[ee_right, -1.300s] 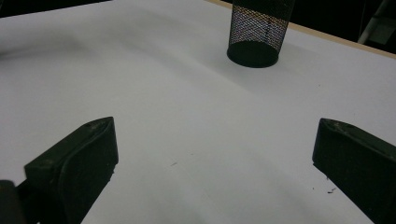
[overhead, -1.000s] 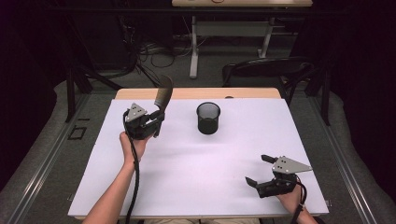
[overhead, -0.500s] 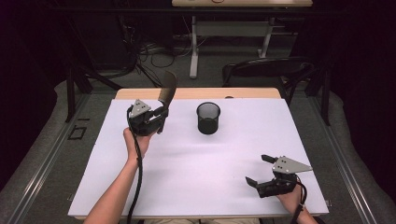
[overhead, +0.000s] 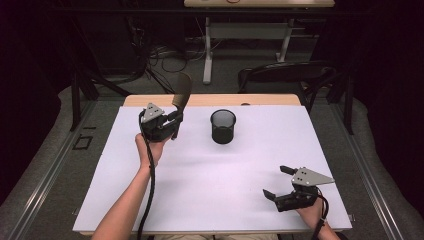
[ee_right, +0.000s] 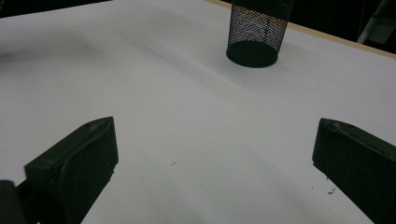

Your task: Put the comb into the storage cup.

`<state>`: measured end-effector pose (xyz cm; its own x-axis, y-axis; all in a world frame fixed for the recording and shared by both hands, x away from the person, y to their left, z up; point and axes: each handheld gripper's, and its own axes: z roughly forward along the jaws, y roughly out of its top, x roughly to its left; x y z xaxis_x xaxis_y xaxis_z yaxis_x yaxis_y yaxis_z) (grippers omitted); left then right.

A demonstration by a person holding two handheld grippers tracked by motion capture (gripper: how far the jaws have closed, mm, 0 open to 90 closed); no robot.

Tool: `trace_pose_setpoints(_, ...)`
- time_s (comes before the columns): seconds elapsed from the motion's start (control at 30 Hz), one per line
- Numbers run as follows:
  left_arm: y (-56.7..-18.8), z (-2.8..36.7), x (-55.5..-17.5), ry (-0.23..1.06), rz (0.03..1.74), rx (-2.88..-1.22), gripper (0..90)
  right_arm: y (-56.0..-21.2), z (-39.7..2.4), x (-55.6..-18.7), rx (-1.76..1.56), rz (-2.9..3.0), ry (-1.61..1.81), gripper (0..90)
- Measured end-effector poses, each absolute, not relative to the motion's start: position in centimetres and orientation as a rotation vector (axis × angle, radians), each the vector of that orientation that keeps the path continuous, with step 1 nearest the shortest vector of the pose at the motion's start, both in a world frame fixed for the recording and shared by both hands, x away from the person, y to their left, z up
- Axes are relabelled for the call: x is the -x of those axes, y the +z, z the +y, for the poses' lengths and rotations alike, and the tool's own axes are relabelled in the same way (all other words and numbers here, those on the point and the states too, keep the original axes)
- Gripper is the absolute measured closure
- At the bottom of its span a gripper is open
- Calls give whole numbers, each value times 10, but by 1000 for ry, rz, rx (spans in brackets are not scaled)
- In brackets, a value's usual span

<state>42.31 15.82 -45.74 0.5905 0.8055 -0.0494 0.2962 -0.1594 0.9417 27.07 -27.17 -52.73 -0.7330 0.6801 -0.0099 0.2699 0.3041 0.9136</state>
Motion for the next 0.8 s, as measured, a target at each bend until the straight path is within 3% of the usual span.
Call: trace_pose_setpoints(0.8, -448, 142, -436, 584, 896, -1724, 726, -527, -272, -271, -848, 2181, 1410, 0)
